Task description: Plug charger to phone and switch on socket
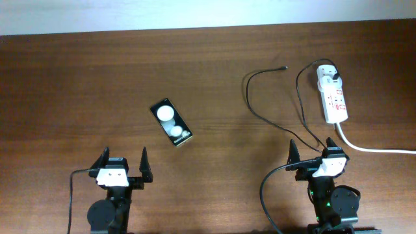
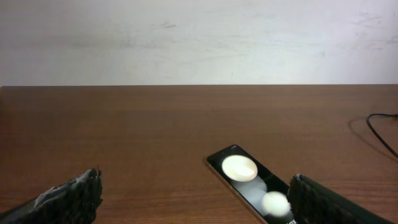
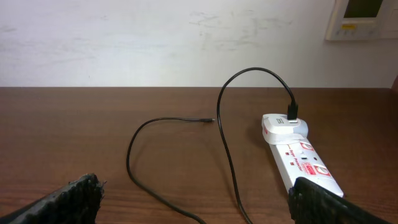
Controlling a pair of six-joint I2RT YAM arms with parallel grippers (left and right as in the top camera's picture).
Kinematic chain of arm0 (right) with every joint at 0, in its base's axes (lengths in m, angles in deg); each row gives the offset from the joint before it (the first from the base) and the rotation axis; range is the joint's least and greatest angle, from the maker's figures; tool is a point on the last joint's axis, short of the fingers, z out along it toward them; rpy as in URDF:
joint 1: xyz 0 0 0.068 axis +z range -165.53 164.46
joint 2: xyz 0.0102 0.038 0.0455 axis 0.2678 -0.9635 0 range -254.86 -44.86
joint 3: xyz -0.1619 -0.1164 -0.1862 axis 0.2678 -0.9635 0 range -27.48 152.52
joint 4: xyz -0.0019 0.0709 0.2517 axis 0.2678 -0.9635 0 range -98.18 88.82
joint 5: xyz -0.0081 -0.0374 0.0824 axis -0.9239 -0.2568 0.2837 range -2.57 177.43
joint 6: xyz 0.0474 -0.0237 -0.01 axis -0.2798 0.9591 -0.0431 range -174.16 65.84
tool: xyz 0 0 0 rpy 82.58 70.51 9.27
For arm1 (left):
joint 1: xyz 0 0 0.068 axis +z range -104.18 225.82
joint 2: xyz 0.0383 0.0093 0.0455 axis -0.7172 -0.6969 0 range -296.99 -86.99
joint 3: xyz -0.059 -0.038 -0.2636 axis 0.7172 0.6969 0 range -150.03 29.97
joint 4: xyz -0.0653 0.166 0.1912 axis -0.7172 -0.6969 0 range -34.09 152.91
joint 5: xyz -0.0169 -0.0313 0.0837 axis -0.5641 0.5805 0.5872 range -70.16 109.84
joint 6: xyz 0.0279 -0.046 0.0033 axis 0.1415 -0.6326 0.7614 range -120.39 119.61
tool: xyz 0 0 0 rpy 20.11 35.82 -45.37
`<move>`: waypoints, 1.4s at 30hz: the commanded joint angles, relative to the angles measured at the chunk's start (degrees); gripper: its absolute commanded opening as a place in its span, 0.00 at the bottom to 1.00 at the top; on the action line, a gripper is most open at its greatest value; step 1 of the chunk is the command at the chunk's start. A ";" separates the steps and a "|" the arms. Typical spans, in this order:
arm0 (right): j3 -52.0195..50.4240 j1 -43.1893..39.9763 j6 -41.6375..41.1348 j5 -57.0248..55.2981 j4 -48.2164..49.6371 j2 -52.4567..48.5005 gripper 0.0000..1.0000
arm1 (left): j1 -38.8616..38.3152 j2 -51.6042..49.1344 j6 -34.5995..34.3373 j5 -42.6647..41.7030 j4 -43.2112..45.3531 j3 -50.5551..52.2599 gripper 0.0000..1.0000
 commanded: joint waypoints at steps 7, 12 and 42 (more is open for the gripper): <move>-0.42 -0.35 -0.04 -0.50 -0.24 0.39 0.99 | 0.46 0.13 0.90 0.39 0.13 0.50 0.99; -0.42 -0.35 -0.07 -0.50 -0.24 0.39 0.99 | 0.46 0.13 0.90 0.39 0.13 0.50 0.99; -0.42 -0.35 -0.07 -0.50 -0.24 0.39 0.99 | 0.46 0.13 0.90 1.01 2.19 0.48 0.99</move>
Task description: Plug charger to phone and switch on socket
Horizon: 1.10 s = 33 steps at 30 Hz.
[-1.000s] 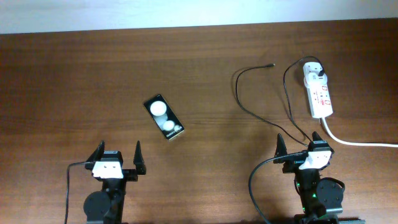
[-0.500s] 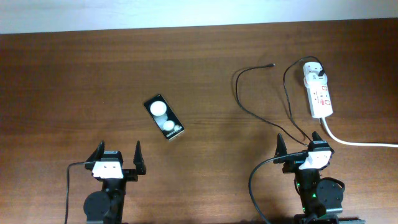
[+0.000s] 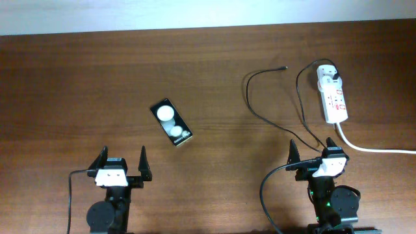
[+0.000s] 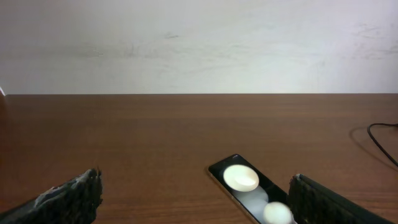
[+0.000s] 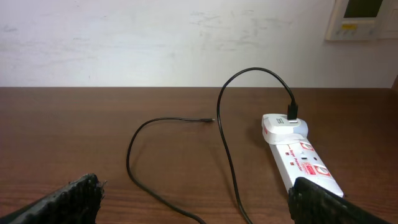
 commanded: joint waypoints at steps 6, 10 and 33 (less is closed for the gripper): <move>-0.42 -0.35 0.00 -0.50 -0.24 0.39 0.99 | 0.46 0.13 0.85 -0.44 0.81 0.42 0.99; -0.42 -0.35 0.02 -0.50 -0.24 0.39 0.99 | 0.46 0.13 -1.11 -5.22 0.04 -2.45 0.99; -0.42 -0.35 0.00 -0.50 -0.24 0.39 0.99 | -5.95 -59.32 -4.70 -6.51 -38.38 -65.83 0.99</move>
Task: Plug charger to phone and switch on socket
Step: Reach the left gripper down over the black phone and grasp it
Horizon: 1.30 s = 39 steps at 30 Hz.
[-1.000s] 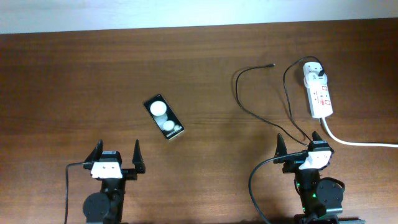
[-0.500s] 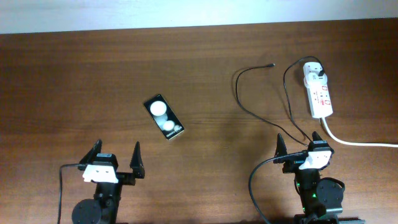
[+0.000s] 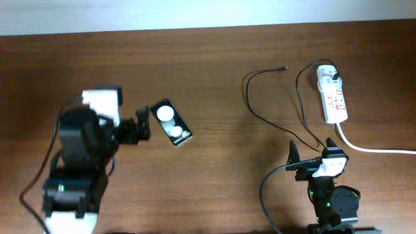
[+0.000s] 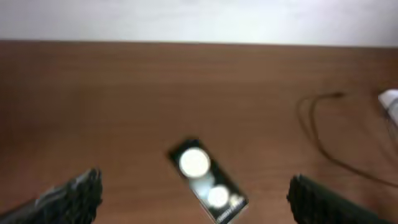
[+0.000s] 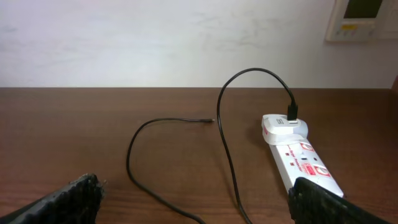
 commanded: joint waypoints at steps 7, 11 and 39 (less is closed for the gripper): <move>-0.42 -0.35 -0.04 -0.50 -0.26 0.39 0.99 | -7.37 -20.26 -6.08 -4.90 -9.42 -14.75 0.99; -0.42 -0.35 -0.04 -0.50 -0.24 0.39 0.99 | -11.87 -24.35 -22.27 13.40 -10.91 -17.59 1.00; -0.42 -0.35 -0.04 -0.50 -0.24 0.39 0.99 | -8.85 -72.48 -34.05 3.41 -32.63 -43.19 0.99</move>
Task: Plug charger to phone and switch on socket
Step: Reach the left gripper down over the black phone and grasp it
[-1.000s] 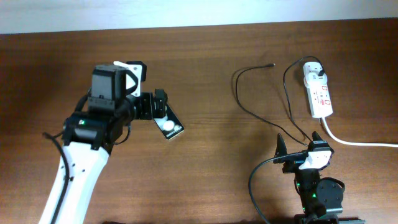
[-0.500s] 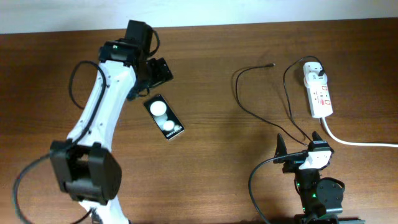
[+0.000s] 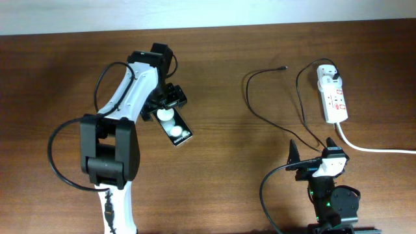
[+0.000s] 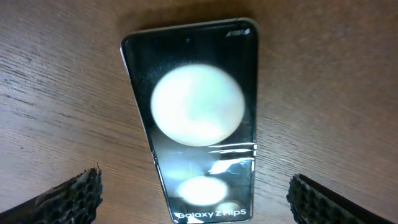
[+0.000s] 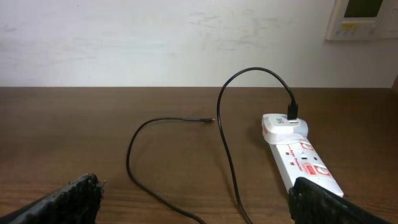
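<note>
The black flip phone (image 3: 175, 130) lies face up on the wooden table, its screen mirroring lamps; it fills the left wrist view (image 4: 196, 118). My left gripper (image 3: 162, 104) hangs open right above the phone's far end, one finger on either side (image 4: 194, 190). The white power strip (image 3: 333, 99) lies at the far right with the charger plugged into it. Its black cable (image 3: 260, 117) loops left, and the free plug tip (image 3: 285, 67) rests on the wood. My right gripper (image 3: 312, 147) stands open at the near edge, facing the strip (image 5: 303, 163) and the cable tip (image 5: 211, 119).
The strip's white mains lead (image 3: 377, 149) runs off the table's right edge. Part of the black cable passes just in front of the right gripper. A white wall panel (image 5: 364, 17) hangs beyond the table's far edge.
My left arm has reached further out; its gripper, then left of the phone, now hangs low over it, open. Phone, cable, strip and right arm are unchanged.
Both grippers stood open at the near edge, the phone ahead of the left one. The left wrist then tilted slightly. Later the left arm was raised with its gripper left of the phone, and now the gripper hangs directly over it. The right arm stayed put.
</note>
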Controlling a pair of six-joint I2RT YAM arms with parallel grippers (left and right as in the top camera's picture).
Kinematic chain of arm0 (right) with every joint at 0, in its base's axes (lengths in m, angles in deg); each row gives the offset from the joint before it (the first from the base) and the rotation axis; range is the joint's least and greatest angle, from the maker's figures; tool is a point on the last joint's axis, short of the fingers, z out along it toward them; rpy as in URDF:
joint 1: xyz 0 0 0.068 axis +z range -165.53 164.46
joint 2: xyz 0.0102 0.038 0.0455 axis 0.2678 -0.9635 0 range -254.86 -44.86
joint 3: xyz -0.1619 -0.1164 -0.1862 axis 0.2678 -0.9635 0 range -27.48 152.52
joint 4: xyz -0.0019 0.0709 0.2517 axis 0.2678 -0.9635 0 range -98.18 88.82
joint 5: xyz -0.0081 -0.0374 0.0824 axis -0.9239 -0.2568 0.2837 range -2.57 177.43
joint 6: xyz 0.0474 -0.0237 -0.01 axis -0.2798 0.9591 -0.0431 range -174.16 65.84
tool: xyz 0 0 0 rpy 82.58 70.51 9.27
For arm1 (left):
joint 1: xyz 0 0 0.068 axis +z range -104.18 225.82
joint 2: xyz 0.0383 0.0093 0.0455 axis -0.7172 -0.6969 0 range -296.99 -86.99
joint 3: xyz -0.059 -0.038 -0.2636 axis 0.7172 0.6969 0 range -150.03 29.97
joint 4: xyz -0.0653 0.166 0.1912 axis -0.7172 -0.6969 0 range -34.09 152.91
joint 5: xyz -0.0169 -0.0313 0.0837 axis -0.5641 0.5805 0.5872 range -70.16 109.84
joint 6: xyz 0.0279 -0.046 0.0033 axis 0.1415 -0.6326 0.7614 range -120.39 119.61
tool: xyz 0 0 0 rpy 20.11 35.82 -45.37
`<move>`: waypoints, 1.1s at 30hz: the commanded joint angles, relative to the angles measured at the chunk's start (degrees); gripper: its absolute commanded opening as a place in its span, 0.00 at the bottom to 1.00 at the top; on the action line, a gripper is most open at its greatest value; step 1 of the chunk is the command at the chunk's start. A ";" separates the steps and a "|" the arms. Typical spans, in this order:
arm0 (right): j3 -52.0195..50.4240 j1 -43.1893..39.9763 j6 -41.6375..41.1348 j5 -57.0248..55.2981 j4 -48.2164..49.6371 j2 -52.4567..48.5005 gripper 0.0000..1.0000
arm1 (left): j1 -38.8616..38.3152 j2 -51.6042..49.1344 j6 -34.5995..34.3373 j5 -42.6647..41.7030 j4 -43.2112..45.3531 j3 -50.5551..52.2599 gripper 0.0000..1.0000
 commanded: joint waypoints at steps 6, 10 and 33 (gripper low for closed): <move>-0.42 -0.35 -0.02 -0.50 -0.26 0.39 0.99 | 0.04 -0.61 -2.54 -1.99 10.21 11.93 0.99; -0.42 -0.35 -0.02 -0.50 -0.26 0.39 0.99 | 0.04 -0.61 -2.56 -1.95 12.76 14.12 0.99; -0.42 -0.35 -0.02 -0.50 -0.28 0.39 0.99 | -2.45 -0.61 -11.21 -1.44 14.80 17.70 0.90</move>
